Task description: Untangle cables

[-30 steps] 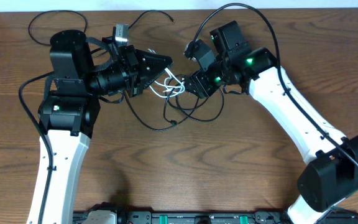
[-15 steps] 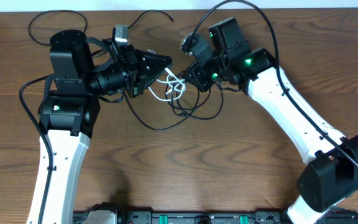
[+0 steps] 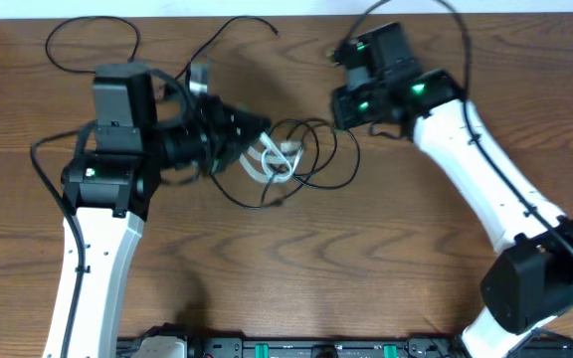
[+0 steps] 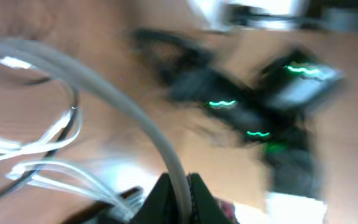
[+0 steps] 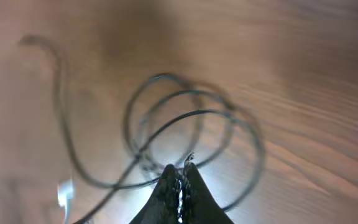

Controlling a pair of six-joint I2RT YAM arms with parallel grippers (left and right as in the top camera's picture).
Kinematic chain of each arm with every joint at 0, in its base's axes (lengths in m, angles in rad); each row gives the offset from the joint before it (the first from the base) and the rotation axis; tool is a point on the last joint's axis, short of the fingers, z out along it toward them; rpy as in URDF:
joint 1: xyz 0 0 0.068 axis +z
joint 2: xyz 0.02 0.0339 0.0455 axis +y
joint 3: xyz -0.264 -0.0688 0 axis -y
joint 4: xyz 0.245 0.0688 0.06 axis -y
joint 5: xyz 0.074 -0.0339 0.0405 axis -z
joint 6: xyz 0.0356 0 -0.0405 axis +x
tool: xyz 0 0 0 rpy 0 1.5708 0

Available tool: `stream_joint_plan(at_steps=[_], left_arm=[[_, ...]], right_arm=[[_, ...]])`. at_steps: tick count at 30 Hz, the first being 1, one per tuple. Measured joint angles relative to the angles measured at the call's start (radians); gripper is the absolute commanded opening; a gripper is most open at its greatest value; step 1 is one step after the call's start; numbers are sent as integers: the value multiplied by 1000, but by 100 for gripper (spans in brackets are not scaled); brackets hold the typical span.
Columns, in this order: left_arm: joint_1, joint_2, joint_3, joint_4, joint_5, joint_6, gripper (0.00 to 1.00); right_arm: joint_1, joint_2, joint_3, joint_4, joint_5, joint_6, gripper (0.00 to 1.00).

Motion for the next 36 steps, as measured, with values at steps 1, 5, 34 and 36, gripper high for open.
stream_joint_plan(at_steps=[1, 5, 34, 36], left_arm=[[-2, 0, -3, -114, -79, 34, 8], [-2, 0, -5, -204, -210, 84, 8], [-2, 0, -5, 49, -74, 111, 8], [-2, 0, -5, 49, -74, 111, 8]], right_arm=[[-32, 0, 0, -8, 15, 29, 1], [-99, -2, 0, -30, 18, 66, 1], [80, 10, 0, -59, -80, 578, 99], [81, 31, 0, -60, -81, 608, 99]])
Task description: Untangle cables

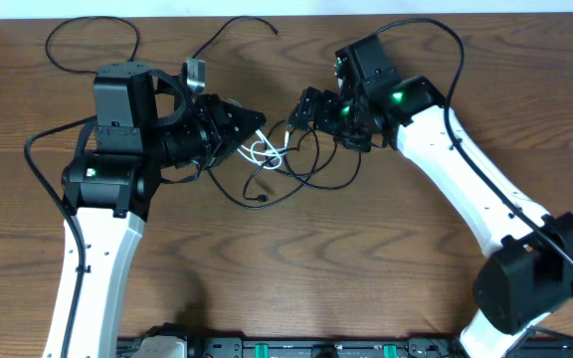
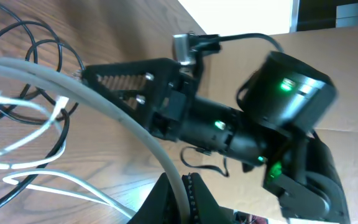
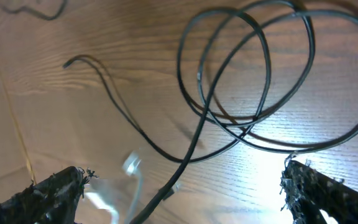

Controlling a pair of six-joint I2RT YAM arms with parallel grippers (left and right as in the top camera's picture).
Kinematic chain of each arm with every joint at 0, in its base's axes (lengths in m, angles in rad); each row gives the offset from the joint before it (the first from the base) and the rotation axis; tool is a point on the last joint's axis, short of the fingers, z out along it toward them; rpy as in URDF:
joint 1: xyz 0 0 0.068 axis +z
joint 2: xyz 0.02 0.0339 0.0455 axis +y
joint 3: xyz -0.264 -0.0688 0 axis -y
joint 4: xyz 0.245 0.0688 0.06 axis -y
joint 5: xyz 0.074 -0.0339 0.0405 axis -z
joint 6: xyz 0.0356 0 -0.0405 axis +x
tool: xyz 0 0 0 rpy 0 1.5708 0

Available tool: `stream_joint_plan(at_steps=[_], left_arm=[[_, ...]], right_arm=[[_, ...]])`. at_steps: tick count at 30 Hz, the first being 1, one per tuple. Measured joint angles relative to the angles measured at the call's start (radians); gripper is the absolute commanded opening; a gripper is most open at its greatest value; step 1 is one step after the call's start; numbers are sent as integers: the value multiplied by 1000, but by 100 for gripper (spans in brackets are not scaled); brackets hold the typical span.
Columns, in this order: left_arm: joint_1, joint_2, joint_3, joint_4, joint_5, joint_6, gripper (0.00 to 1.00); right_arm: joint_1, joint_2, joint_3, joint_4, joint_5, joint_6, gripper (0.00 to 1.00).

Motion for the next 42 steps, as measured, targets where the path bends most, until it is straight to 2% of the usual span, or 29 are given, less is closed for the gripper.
stream_joint_plan(at_steps=[7, 8, 11, 17, 20, 22, 35, 42], left_arm=[[0, 0, 0, 0, 0, 0, 8], [0, 0, 0, 0, 0, 0, 8], [0, 0, 0, 0, 0, 0, 8], [0, 0, 0, 0, 0, 0, 8], [0, 0, 0, 0, 0, 0, 8], [0, 0, 0, 0, 0, 0, 8], [0, 0, 0, -7, -1, 0, 8], [0, 0, 0, -118, -76, 28, 8]], right_arm=[[0, 89, 0, -1, -25, 90, 98], [0, 106, 0, -1, -38, 105, 93], [1, 157, 0, 10, -84, 138, 64], [1, 229, -2, 28, -156, 168, 45], [1, 228, -3, 37, -173, 170, 29], [1, 228, -3, 37, -177, 172, 2], [-61, 221, -3, 24, -192, 131, 1], [-182, 64, -5, 23, -159, 53, 1]])
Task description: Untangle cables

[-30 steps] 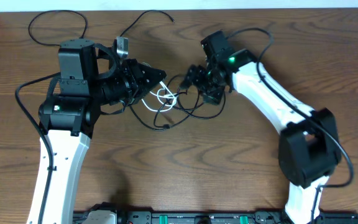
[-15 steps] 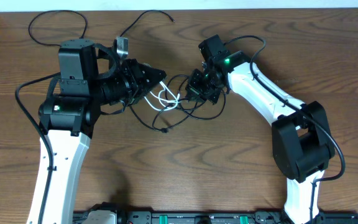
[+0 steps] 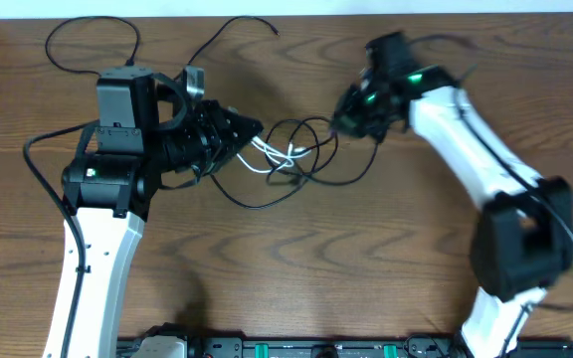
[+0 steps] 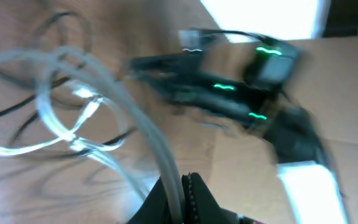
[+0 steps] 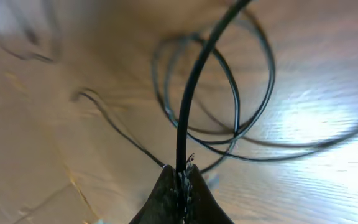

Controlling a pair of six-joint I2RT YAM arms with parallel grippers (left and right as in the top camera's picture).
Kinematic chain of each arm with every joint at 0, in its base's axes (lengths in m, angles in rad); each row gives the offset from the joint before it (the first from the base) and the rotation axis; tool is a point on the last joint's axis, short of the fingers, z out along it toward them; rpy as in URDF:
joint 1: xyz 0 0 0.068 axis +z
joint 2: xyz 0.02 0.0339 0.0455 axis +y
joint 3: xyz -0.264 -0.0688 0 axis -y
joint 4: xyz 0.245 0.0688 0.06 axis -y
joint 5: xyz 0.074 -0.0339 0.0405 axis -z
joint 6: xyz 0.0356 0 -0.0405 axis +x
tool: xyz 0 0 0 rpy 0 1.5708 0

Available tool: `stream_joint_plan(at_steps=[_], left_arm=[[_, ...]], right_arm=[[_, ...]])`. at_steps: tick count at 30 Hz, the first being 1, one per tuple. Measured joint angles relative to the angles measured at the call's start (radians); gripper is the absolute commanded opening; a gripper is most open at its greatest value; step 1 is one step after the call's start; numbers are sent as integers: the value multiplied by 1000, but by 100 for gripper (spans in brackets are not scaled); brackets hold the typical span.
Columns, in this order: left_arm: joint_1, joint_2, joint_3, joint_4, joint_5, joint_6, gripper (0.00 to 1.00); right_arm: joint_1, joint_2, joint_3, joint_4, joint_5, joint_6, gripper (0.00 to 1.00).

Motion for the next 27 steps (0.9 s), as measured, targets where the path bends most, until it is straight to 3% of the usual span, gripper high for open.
stream_joint_plan(at_steps=[8, 16, 22, 27], left_arm=[[0, 0, 0, -210, -224, 51, 8], [0, 0, 0, -378, -608, 61, 8], [0, 0, 0, -421, -920, 61, 8], [0, 0, -1, -416, -1032, 57, 8]], right_arm=[[-114, -247, 0, 1, 81, -62, 1], [-202, -348, 0, -1, 106, -68, 1], [-254, -391, 0, -10, 109, -71, 1], [-262, -398, 0, -39, 113, -71, 1]])
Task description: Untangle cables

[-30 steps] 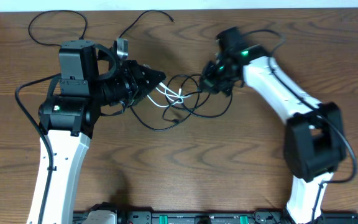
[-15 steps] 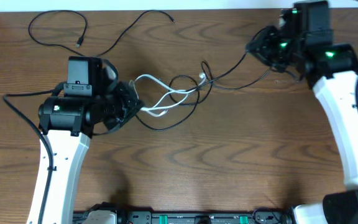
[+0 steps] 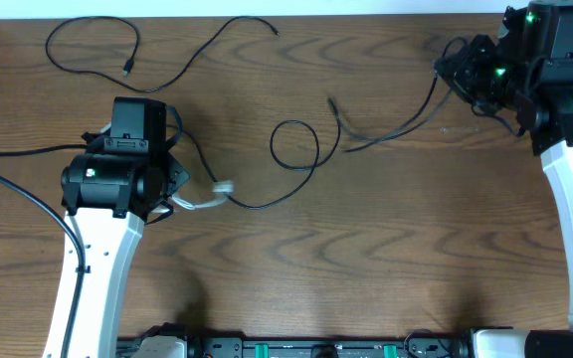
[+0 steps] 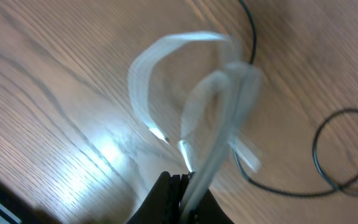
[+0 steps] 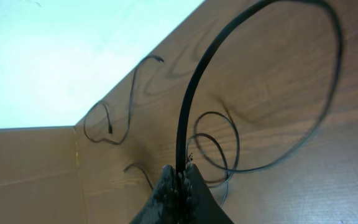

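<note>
A white cable [image 3: 213,193] lies bunched on the wooden table just right of my left gripper [image 3: 179,199], which is shut on it. In the left wrist view the white cable [image 4: 219,118] is a blurred bundle of loops rising from the left gripper [image 4: 184,182]. My right gripper [image 3: 453,68] is at the far right, shut on a black cable [image 3: 391,127] that trails left to a free end. In the right wrist view that black cable [image 5: 194,93] arcs up from the right gripper [image 5: 180,171]. A black loop [image 3: 294,147] lies mid-table between the arms.
A thin black cable [image 3: 167,55] with a small plug snakes along the table's far left edge. The black loop [image 4: 344,149] also shows at the right of the left wrist view. A cardboard wall [image 5: 30,168] stands beside the table. Both arms' own supply cables hang near them.
My right gripper has moved from mid-table to the far right with the black cable. My left gripper has drawn back left and down with the white cable. The two cables now lie apart.
At first both grippers were close together at the tangle, the left shut on the white cable. Then the right gripper stood open over the black loops. It was then shut on the black cable, and now the arms are wide apart with the cables separated.
</note>
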Controlling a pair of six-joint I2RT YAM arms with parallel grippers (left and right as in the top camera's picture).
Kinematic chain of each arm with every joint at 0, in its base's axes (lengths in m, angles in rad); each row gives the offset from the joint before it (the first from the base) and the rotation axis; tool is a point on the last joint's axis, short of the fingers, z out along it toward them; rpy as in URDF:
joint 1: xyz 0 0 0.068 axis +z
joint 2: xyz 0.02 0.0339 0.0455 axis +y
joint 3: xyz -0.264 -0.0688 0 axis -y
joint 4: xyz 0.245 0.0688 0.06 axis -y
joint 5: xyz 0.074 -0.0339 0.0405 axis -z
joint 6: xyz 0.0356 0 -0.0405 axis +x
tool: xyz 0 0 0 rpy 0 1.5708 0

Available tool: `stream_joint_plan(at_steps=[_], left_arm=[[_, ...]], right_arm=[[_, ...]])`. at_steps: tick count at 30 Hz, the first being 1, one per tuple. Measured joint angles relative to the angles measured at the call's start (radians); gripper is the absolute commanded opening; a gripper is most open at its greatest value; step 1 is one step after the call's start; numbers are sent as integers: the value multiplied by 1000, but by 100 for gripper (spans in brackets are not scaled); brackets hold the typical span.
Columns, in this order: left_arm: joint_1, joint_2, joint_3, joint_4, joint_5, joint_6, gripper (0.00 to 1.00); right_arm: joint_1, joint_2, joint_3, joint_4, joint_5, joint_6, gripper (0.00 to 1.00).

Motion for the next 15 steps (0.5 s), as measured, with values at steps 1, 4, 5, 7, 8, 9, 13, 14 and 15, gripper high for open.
stream_joint_plan(at_steps=[1, 4, 5, 7, 8, 9, 13, 14, 15], left_arm=[[0, 0, 0, 10, -10, -1, 8], [0, 0, -1, 55, -7, -3, 8], [0, -1, -1, 79, 16, -2, 8], [0, -3, -1, 125, 68, 9, 8], [0, -6, -1, 154, 100, 21, 8], [0, -10, -1, 185, 142, 33, 8], [0, -56, -1, 315, 307, 77, 8], [0, -74, -1, 347, 346, 82, 8], [0, -90, -1, 367, 372, 85, 8]], right_arm=[[0, 0, 0, -7, 0, 0, 1], [0, 0, 0, -10, 0, 0, 1], [0, 0, 0, -11, -1, -1, 1], [3, 0, 0, -13, -5, -7, 1], [6, 0, 0, -18, -7, -12, 1], [14, 0, 0, -26, -7, -17, 1], [72, 0, 0, -47, -9, -40, 1], [90, 0, 0, -54, -6, -44, 1], [109, 0, 0, -60, 3, -47, 1]])
